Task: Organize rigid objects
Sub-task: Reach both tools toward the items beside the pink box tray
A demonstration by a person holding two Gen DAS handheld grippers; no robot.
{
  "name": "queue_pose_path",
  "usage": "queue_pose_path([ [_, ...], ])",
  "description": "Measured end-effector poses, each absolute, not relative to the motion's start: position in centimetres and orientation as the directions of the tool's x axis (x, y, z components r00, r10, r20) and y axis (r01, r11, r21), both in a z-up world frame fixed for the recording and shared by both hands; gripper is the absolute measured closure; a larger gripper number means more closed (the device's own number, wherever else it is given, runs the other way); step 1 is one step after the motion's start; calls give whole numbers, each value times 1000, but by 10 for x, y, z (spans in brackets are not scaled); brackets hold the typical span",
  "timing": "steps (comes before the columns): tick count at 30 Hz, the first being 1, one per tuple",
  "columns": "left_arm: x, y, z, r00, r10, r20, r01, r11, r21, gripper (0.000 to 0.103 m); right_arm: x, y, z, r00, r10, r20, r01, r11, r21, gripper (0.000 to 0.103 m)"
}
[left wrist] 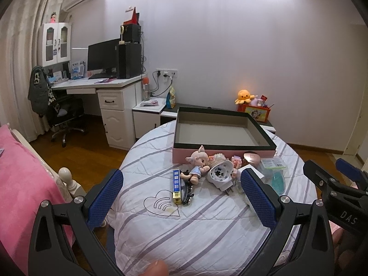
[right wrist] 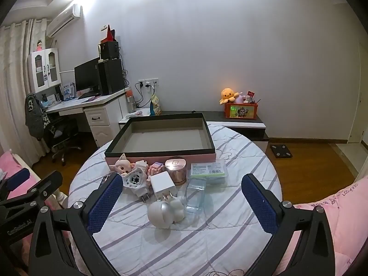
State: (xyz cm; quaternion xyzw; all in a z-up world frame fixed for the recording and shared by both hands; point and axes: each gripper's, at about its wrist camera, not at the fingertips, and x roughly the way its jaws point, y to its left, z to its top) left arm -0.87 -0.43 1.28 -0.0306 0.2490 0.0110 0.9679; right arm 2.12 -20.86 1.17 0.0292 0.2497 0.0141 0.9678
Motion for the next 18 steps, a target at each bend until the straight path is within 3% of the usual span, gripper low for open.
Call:
queue_pose_path([
  [18, -18, -5, 20, 894, -5, -448, -20, 998, -52, 0, 21, -208, 18, 895, 40, -444, -14, 998, 61, 0],
])
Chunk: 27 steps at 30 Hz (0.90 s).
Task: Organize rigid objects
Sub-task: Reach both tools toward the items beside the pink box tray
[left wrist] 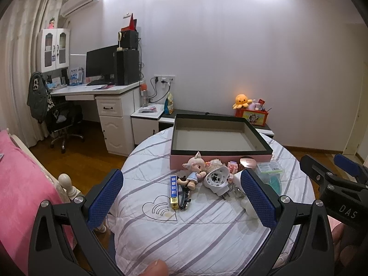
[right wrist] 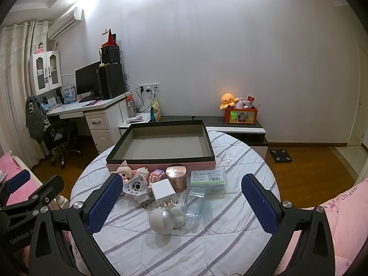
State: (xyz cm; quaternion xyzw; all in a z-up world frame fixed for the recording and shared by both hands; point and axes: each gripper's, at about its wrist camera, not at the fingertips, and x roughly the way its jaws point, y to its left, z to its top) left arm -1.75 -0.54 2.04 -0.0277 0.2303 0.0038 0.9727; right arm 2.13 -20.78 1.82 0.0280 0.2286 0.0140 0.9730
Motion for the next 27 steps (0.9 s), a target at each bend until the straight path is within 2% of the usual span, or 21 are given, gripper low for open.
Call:
queue_pose_path([
  [27, -5, -8, 3, 878, -15, -479, -13, 998, -54, 0, 32, -212, 8, 877, 37, -480, -9, 998, 60, 0],
])
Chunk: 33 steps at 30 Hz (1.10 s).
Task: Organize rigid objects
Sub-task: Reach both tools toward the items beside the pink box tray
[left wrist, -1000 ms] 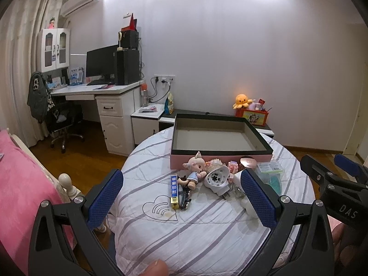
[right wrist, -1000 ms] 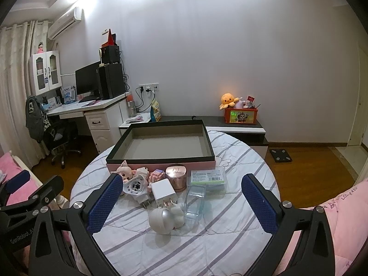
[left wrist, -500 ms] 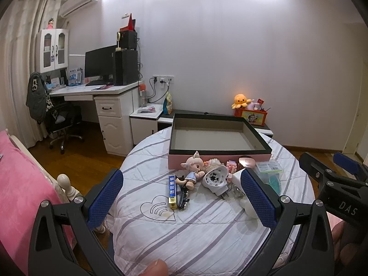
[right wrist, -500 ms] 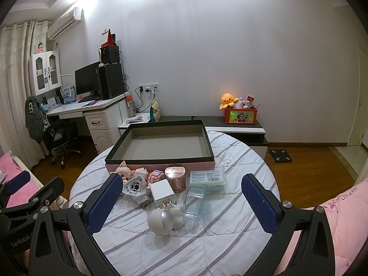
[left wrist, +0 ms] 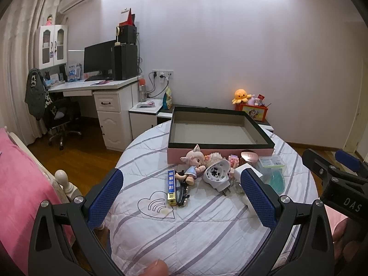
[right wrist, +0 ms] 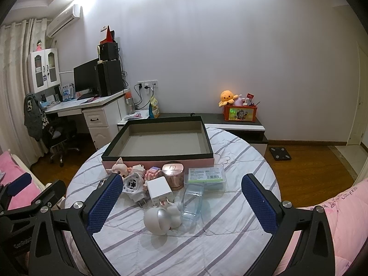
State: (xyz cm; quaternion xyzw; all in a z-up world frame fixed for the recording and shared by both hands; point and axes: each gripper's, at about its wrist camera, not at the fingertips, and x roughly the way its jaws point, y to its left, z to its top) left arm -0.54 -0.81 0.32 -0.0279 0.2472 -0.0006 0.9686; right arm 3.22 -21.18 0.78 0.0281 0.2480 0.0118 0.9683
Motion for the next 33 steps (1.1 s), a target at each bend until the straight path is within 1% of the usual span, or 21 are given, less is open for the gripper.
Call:
queue_pose_path([
  [4, -1, -7, -4, 874, -16, -486, -12, 998, -54, 0, 34, -213, 3, 874, 36, -485, -10, 998, 57, 0],
  [9, 10, -4, -22, 855, -17, -519, -13, 998, -53, 0, 41, -222, -11, 862, 28, -506, 7, 998, 67, 0],
  [18, 38, 6, -66, 794, -11, -608, -30, 998, -57, 0, 58, -232, -47, 797, 18, -604, 25, 998, 63, 0],
  [19, 42, 6, -71, 787, -7, -617, -34, 998, -54, 0, 61, -233, -50, 803, 24, -596, 25, 997, 73, 0],
  [24, 54, 8, -89, 756, -7, -654, -37, 998, -54, 0, 69, -232, -68, 768, 48, -639, 21, 995, 99, 0],
  [27, 62, 9, -97, 738, -6, -675, -36, 998, -49, 0, 72, -228, -74, 764, 69, -641, 9, 993, 118, 0],
  [33, 81, 13, -106, 724, 0, -689, -37, 999, -38, 0, 77, -231, -79, 762, 77, -643, 16, 990, 138, 0],
])
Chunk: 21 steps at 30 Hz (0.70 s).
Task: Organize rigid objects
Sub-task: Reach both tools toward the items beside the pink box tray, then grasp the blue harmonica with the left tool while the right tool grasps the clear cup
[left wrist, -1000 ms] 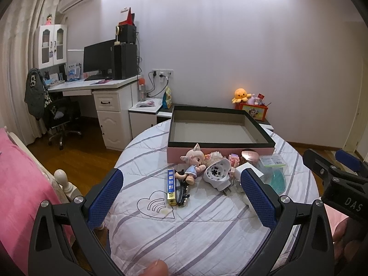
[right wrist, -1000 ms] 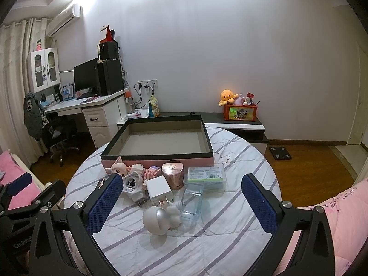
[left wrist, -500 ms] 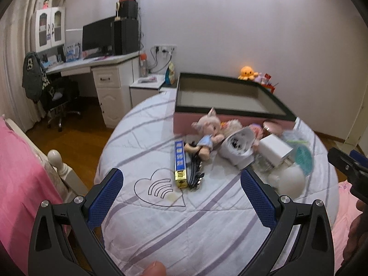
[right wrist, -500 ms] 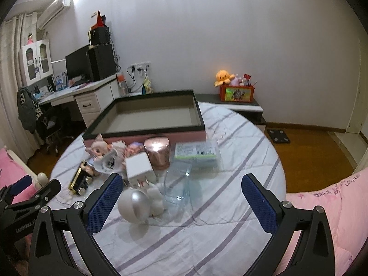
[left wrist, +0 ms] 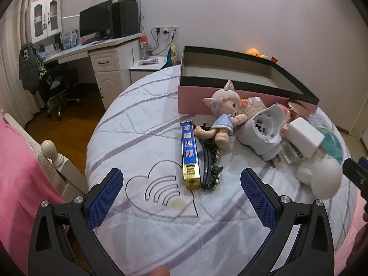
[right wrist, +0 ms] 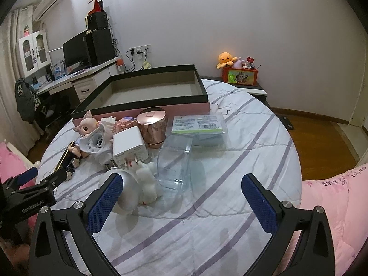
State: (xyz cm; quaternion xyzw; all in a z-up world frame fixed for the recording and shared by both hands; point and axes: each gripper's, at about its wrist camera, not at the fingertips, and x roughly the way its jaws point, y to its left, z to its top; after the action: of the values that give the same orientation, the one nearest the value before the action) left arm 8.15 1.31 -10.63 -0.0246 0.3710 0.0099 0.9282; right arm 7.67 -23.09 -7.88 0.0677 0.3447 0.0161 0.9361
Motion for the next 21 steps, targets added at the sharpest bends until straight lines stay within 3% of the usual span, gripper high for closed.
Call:
queue_pose_path([
  [21, 96, 51, -118, 711, 24, -702, -128, 987, -96, 0, 92, -245, -85, 746, 66, -662, 49, 987, 155, 0],
])
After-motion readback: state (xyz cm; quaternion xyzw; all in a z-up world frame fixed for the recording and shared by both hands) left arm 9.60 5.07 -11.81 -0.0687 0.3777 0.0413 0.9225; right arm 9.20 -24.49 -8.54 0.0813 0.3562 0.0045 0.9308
